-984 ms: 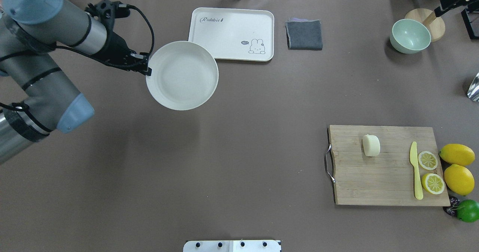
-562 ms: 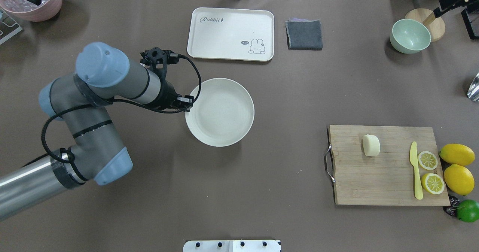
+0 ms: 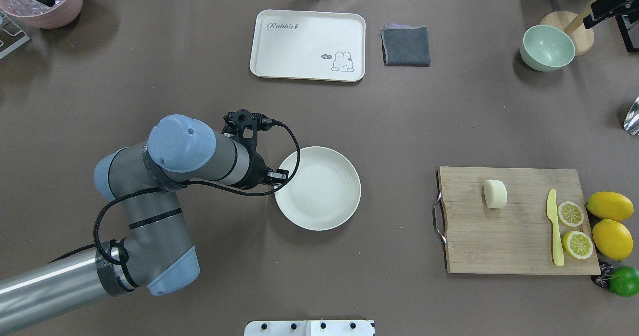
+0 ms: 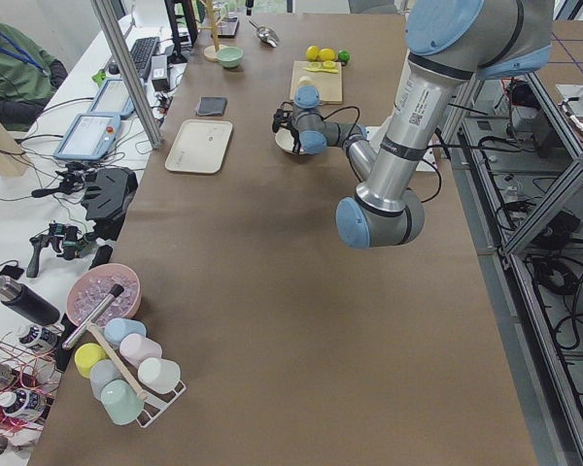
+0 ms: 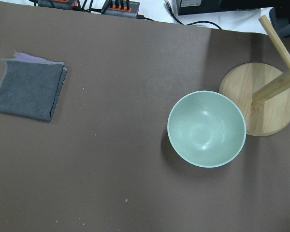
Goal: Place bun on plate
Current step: 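Slide the white plate with the left gripper toward the table centre, then release the plate and withdraw the left gripper while the right gripper moves toward the bun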
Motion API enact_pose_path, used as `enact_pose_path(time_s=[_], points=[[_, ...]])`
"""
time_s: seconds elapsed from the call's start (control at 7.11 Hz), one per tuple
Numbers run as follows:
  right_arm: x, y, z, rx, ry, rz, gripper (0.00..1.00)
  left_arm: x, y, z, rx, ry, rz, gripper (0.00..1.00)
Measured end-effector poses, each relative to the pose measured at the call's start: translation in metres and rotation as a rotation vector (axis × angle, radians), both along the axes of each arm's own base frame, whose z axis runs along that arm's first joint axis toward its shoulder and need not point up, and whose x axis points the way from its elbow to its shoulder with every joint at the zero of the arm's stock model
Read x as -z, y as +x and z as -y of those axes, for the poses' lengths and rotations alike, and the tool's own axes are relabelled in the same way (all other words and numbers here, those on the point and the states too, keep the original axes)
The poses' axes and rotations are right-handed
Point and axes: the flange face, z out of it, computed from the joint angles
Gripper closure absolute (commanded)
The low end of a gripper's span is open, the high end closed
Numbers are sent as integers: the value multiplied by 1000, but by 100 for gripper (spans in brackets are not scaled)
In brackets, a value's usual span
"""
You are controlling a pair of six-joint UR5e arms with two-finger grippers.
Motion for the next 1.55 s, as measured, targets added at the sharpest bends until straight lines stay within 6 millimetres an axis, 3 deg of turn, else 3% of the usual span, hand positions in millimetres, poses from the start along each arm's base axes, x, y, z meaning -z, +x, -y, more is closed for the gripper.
enact_pose_path(time_s=[0.28,0.42,0.56,0.7,0.98,1.27,1.55], points=[[6,1,-6,2,15,6,0,3,-1,-3,17,22,-23,2],[8,-3,-7,11,18,11,0,8,-14,8,52,36,-34,2],[9,-13,-8,30,19,16,0,12,-37,32,105,45,-40,2],[13,-33,-11,64,27,22,0,13,-71,66,154,46,-42,2],[21,-86,-21,154,51,35,0,1,-159,137,179,96,-18,2],[21,-145,-41,219,42,45,0,-35,-251,199,187,130,31,2],[11,-192,-66,219,-20,59,0,-73,-308,241,195,146,91,2]])
